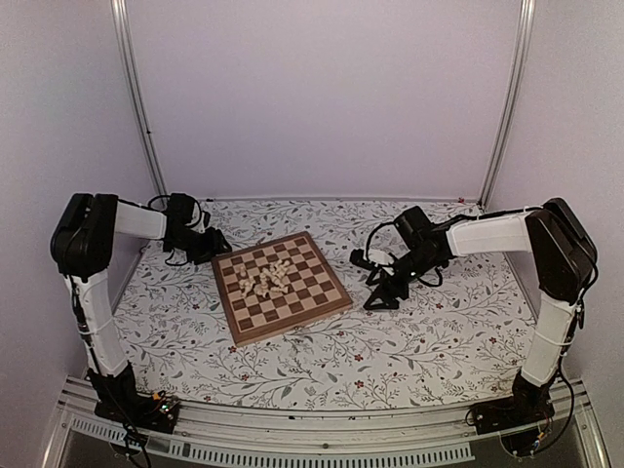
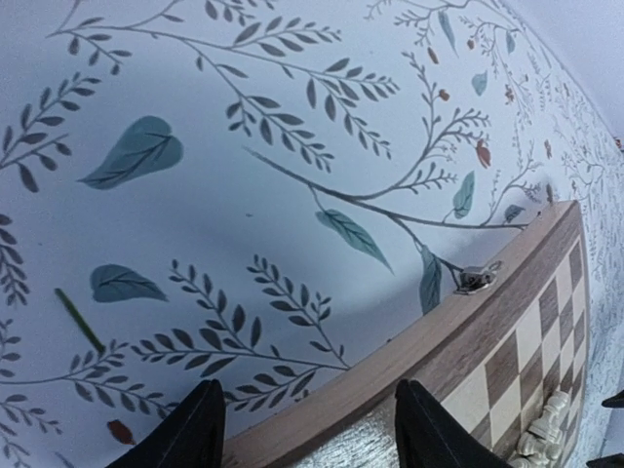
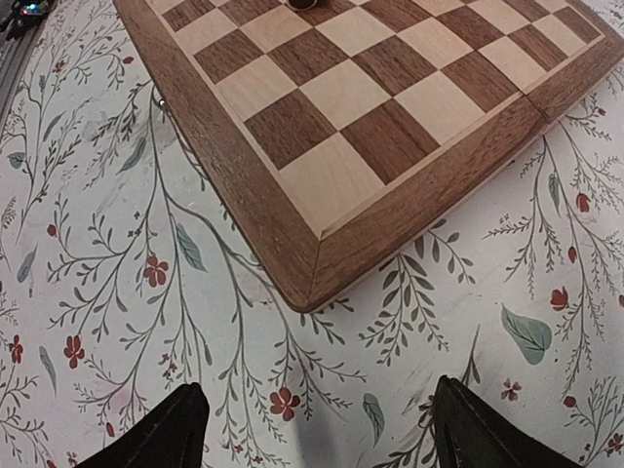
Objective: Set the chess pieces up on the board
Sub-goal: Move the chessboard to the center of the board.
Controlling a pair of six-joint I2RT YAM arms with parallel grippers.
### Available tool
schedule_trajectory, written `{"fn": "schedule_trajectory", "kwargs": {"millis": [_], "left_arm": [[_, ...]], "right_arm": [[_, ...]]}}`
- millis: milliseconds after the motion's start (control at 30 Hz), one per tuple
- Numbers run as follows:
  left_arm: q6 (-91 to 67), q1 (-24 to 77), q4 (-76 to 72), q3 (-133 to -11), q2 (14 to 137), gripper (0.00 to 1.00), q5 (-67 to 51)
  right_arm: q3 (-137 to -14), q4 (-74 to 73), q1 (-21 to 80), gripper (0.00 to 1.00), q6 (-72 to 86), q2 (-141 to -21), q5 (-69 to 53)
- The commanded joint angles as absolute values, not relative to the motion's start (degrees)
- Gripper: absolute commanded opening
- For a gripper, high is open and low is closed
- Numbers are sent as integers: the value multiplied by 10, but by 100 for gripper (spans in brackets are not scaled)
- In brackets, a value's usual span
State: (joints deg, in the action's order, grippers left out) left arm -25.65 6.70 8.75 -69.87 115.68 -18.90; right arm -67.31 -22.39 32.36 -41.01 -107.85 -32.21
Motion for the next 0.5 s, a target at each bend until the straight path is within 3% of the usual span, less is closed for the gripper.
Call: {"fn": "schedule_trajectory", "kwargs": {"millis": [0, 467], "left_arm": [[-280, 108, 83, -704, 1177, 61, -218], [-367, 207, 16, -740, 1230, 60, -237]], "right_arm": [[-647, -234, 325, 83, -435, -1068, -315], [-573, -305, 309, 86, -471, -931, -277]]}}
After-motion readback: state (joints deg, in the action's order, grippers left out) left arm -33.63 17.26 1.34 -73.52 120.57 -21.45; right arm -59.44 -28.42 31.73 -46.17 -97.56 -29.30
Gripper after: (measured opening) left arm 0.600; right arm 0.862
